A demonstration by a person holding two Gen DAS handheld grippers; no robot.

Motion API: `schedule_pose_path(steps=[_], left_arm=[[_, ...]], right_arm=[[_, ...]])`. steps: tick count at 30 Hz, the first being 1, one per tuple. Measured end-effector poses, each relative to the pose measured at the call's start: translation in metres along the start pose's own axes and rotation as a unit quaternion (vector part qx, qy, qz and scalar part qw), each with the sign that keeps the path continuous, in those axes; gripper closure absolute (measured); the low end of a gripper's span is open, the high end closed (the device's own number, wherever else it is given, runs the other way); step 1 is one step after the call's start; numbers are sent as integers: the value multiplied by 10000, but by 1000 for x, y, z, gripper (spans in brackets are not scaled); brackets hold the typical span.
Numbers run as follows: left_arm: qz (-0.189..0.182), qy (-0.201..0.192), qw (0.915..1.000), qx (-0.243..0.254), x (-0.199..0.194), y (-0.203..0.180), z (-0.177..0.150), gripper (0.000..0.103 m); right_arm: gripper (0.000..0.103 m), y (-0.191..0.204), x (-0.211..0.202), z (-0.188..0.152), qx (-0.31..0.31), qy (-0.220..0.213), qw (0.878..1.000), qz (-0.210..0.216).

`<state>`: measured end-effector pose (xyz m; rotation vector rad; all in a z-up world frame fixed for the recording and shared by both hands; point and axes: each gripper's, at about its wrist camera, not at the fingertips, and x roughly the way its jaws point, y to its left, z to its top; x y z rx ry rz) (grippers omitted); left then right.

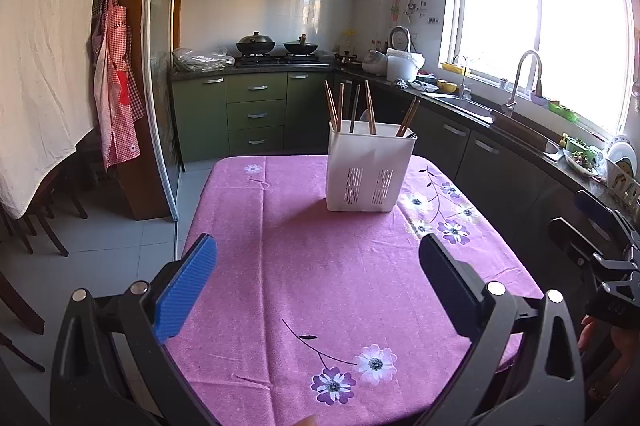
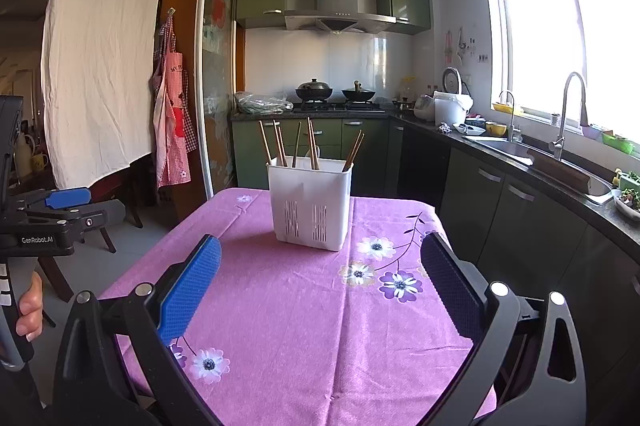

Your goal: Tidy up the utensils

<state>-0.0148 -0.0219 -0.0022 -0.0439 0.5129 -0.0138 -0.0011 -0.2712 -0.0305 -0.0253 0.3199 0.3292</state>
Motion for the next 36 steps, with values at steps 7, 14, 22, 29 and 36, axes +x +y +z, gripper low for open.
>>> schedule_pose_path(steps=[7, 14, 22, 29, 36], left_arm=[[24, 33, 10000, 11, 2, 1, -2, 7], [27, 18, 10000, -15, 2, 1, -2, 7], [16, 54, 10000, -6, 3, 1, -2, 7], [16, 100, 9999, 38, 5, -1, -3, 7], [26, 120, 9999, 47, 7, -1, -5, 7]], right_arm=[[5, 0, 2, 0, -1, 17, 10000, 20], [5, 0, 2, -2, -4, 34, 10000, 35], [5, 0, 7, -4, 3, 84, 9999, 59], [5, -1, 8, -3, 9, 89, 9999, 66], [5, 0, 7, -3, 5, 91, 9999, 74]])
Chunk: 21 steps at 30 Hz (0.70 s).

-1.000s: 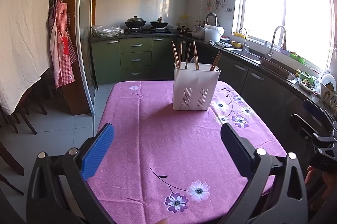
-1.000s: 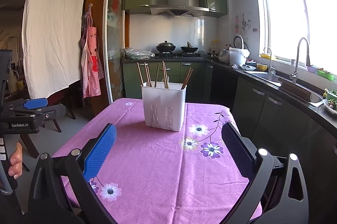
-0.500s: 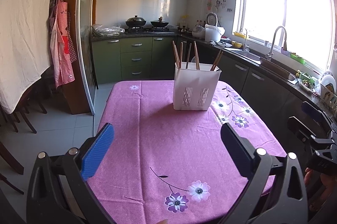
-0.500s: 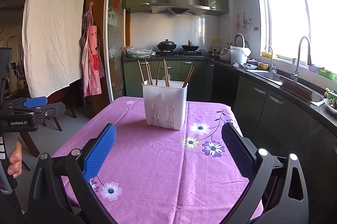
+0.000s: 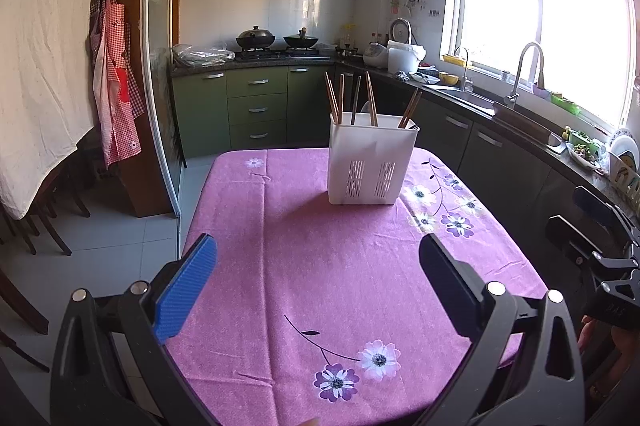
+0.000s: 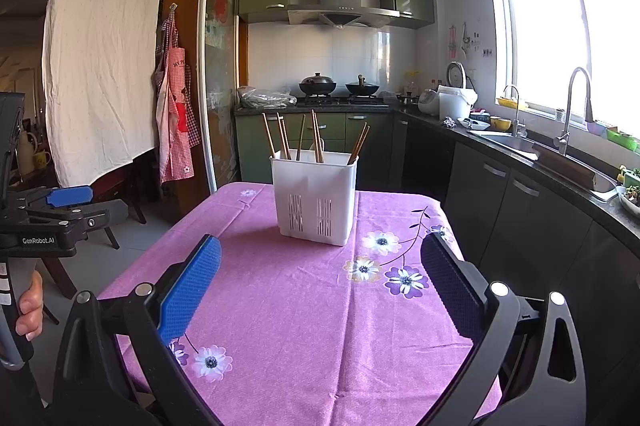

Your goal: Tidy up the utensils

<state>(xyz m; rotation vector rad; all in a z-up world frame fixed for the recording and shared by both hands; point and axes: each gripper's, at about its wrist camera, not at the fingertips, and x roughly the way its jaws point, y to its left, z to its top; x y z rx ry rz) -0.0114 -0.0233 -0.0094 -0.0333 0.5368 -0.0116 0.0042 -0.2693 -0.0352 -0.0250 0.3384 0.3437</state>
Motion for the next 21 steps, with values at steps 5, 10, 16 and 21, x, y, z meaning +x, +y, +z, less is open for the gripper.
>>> schedule_pose_path(steps=[5, 10, 16, 21], left_arm=[[-57, 50, 10000, 14, 3, 1, -1, 7], [-83, -102, 9998, 129, 0, -2, -2, 7], [-206, 244, 9995, 58, 14, 3, -1, 7], [-83, 304, 9994, 137, 32, 2, 0, 7]], right_arm=[[5, 0, 0, 0, 0, 6, 10000, -8], [5, 1, 1, -2, -8, 30, 10000, 6], [5, 0, 5, -3, 0, 76, 10000, 12], [5, -5, 13, -6, 26, 165, 9999, 6]])
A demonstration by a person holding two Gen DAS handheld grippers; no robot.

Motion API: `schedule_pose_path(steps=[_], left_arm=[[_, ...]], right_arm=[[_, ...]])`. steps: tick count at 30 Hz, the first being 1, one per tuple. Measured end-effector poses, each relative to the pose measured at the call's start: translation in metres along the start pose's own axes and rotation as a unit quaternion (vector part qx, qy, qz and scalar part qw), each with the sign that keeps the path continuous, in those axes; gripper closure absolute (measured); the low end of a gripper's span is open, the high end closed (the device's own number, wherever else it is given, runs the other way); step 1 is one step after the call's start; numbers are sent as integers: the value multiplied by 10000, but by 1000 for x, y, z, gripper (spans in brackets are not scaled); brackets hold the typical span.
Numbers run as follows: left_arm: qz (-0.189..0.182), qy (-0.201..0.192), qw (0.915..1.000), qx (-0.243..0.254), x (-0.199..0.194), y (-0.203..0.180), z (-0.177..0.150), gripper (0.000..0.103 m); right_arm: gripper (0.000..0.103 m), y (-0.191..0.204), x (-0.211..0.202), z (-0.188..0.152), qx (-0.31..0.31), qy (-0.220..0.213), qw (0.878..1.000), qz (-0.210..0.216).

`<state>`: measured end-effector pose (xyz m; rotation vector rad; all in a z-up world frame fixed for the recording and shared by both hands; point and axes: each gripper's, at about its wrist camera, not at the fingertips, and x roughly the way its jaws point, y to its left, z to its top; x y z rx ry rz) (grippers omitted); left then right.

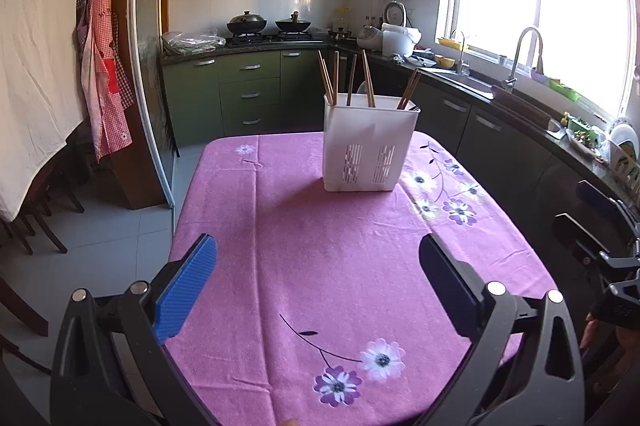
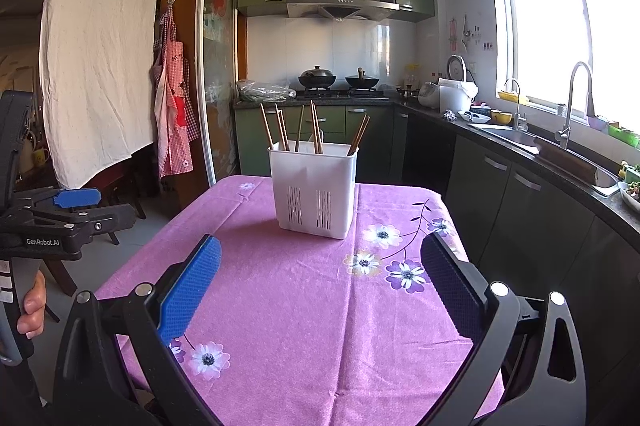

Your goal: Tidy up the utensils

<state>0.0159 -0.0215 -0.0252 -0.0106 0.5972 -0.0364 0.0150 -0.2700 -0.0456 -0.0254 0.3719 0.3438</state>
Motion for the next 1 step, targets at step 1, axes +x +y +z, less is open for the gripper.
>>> schedule_pose_path(steps=[1], left_arm=[[16, 10, 10000, -1, 5, 1, 1, 7]], right_arm=[[5, -1, 2, -1, 4, 18, 10000, -1]])
